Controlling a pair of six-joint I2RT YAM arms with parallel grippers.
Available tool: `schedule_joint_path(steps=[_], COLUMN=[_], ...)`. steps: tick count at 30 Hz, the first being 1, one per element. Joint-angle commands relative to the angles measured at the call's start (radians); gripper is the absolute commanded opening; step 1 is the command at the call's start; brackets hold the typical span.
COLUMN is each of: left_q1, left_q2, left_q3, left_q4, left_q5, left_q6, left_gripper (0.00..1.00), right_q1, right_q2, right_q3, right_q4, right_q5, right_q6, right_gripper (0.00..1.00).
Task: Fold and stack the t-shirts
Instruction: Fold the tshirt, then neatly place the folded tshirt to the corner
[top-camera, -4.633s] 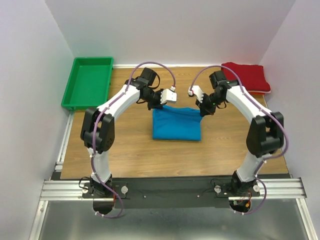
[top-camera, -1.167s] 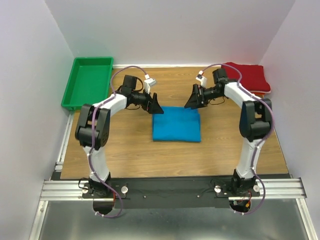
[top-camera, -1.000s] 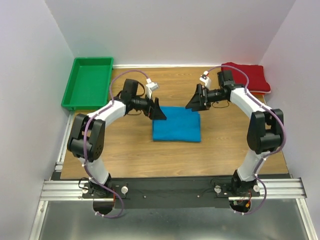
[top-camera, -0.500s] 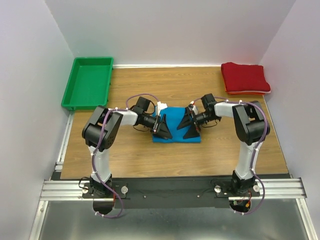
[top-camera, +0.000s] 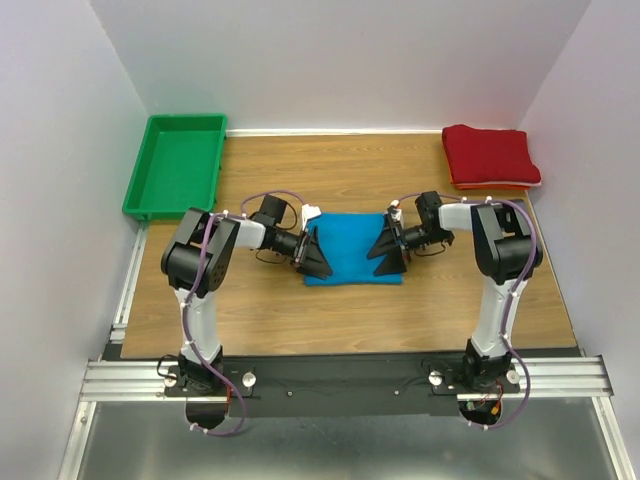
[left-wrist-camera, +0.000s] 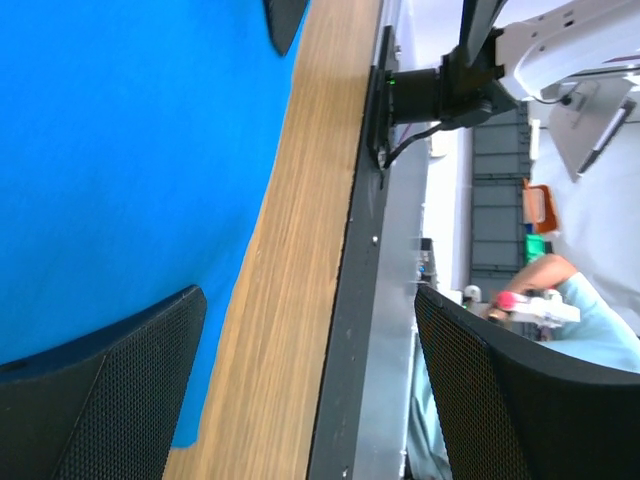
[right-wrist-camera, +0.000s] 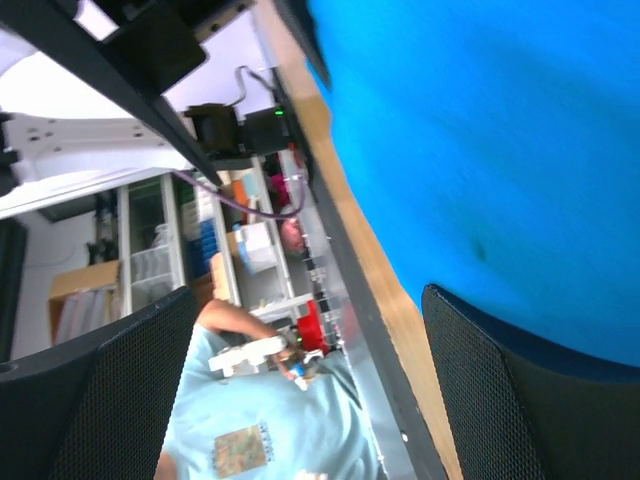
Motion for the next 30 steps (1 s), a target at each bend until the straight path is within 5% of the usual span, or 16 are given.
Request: schedule_joint_path(steps=[1, 5, 10, 16, 20, 25, 30], left_q1=[0.009, 0.005, -0.010, -0.220, -0.459, -0.596, -0.702], left_q2=[-0.061, -0.233, -0.440, -0.521, -0.523, -0.379, -0.258], left_q3=[-0.042, -0.010, 0.039, 0.134, 0.067, 0.084, 0.067], left_q4=[-0.131, -0.125, -0.080, -0.085, 0.010, 0.041, 0.188], left_q5=[-0.173, -0.281, -0.416, -0.803, -1.081, -1.166, -1.289], left_q6=[0.143, 0.192, 0.273, 0.544, 0.730, 0.853, 0.983], left_gripper=[0.94, 0.94, 0.94, 0.94, 0.94, 0.94, 0.73], right_q1=[-0.040, -0.038, -0.060, -0.250, -0.402, -0.416, -0.416], right_q2=[-0.048, -0.217, -0.416, -0.567, -0.613, -0.683, -0.752], right_q3=[0.002, 0.046, 0.040, -0.075, -0.138, -0.205, -0.309], right_q4=[-0.127, -0.141, -0.136, -0.071, -0.037, 0.011, 0.092], right_q5=[0.180, 0.153, 0.292, 0.456, 0.560, 0.679, 0.683], right_q6=[-0.055, -0.066, -0.087, 0.020, 0.097, 0.212, 0.305], right_gripper=[1.00, 1.00, 1.00, 1.00, 1.00, 1.00, 1.00])
